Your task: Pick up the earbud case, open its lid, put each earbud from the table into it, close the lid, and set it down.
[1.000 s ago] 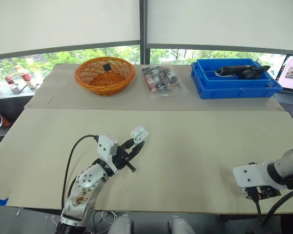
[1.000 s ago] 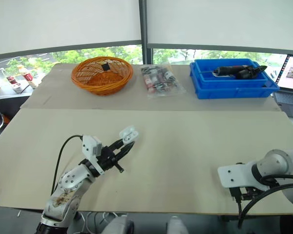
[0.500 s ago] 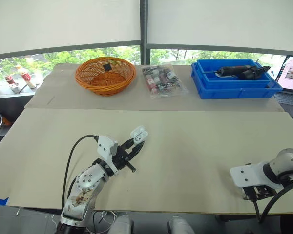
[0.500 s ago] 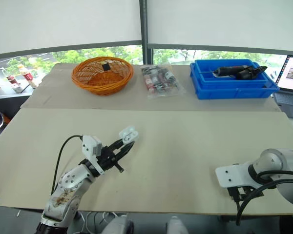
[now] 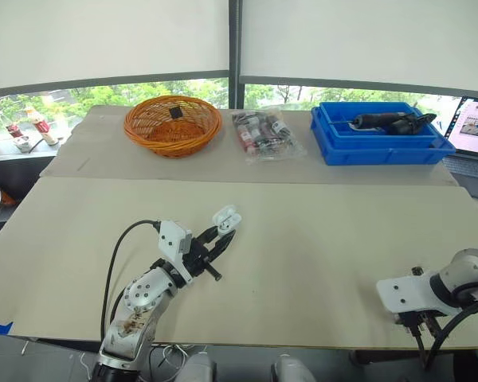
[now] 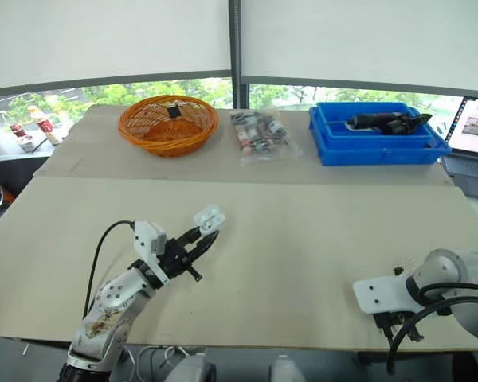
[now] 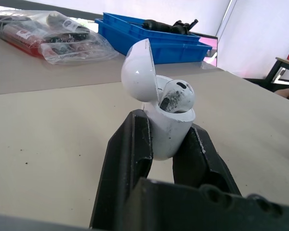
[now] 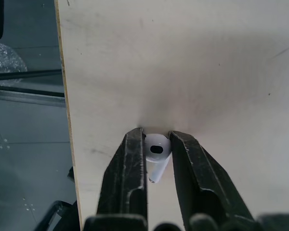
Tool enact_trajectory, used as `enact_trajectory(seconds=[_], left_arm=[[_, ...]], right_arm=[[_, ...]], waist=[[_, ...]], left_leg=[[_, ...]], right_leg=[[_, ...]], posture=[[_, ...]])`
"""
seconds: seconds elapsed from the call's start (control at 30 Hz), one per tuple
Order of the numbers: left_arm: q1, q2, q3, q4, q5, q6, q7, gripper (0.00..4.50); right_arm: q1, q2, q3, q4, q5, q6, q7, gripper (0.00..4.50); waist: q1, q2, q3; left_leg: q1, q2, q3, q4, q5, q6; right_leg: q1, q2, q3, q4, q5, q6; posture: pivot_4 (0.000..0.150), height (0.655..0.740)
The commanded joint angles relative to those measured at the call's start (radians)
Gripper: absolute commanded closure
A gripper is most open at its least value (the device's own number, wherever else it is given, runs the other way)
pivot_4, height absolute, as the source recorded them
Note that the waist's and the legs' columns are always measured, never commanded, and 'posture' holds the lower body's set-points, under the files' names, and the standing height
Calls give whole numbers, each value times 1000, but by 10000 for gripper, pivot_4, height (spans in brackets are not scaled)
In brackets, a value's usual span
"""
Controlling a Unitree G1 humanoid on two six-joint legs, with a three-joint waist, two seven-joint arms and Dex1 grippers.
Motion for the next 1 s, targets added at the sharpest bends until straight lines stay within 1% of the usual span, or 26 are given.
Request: enact_trajectory(seconds=[0.03, 0.27, 0.33, 0.4, 0.47, 0.53, 0.57, 0.63, 0.7, 0.77, 0.87, 1.0], left_arm=[[-10, -2, 5, -20, -6, -8, 1, 39206], [-8, 0, 7, -20, -7, -12, -2, 39206], [-17, 1, 10, -15, -10, -13, -5, 39206], [-36, 2, 11, -5, -14, -19, -15, 39206], [-53, 2, 12, 7, -17, -27, -25, 39206], [-79, -3, 13, 21, -22, -31, -34, 39206], [-93, -7, 12, 25, -29, -30, -40, 39206], [-111, -13, 12, 31, -41, -26, -50, 39206], [-126, -18, 9, 29, -61, -11, -66, 39206], [-136, -18, 4, 26, -76, -2, -79, 39206], [-149, -17, -4, 19, -101, 16, -105, 39206], [-158, -11, -9, 21, -117, 32, -128, 39206]], right_arm=[[-14, 2, -14, 31, -22, -2, -24, 41575], [-61, 17, -47, 0, 11, -18, -28, 41575], [-155, 77, -74, -45, 86, 14, -37, 41575], [-280, 192, -93, -99, 194, 107, -74, 41575], [-362, 284, -100, -133, 264, 190, -110, 41575], [-439, 442, -122, -176, 373, 297, -211, 41575], [-466, 523, -132, -192, 410, 315, -270, 41575], [-492, 634, -145, -213, 444, 327, -354, 41575], [-500, 762, -153, -228, 487, 311, -440, 41575], [-495, 839, -141, -241, 505, 297, -491, 41575], [-488, 943, -114, -257, 526, 306, -580, 41575], [-468, 985, -62, -222, 492, 253, -607, 41575]], waist=[[0, 0, 0], [-6, 0, 0], [-14, 1, 1], [-23, 2, 1], [-22, 2, 2], [-19, 2, 2], [-17, 2, 2], [-10, 2, 2], [-3, 2, 2], [0, 2, 2], [-4, 2, 2], [-12, 2, 2]], left_leg=[[0, 0, 0, 0, 0, 0], [0, 0, 0, -1, 0, 0], [0, 0, 0, -2, 0, 0], [-1, 1, 0, -2, 0, 0], [-2, 1, -1, -3, 0, 0], [-3, 1, -2, -3, 0, 0], [-4, 1, -3, -2, 0, 0], [-8, 0, -5, -1, 0, 0], [-14, -1, -6, 1, 0, 0], [-19, -2, -7, 2, 1, -2], [-18, -1, -6, 1, 2, -3], [-17, -1, -6, 1, 2, -3]], right_leg=[[0, 0, 0, 0, 0, 0], [0, 0, 0, 0, 0, 0], [-1, 0, 1, 0, 0, 0], [-2, 1, 1, 1, 0, 0], [-3, 2, 0, 1, 0, 0], [-4, 1, -1, 1, 0, 0], [-5, 1, -1, 1, 0, 0], [-7, 0, -2, 1, 0, 0], [-14, -1, -1, 5, 1, 1], [-22, -2, 0, 8, 1, 1], [-23, -1, 1, 10, 1, 1], [-23, 0, 1, 10, 1, 1]], posture=[[1500, 7400], [1500, 7400], [1500, 7400], [1500, 7400], [1500, 7400], [1500, 7400], [1500, 7400], [1500, 7400], [1500, 7400], [1500, 7400], [1500, 7400], [1500, 7400]])
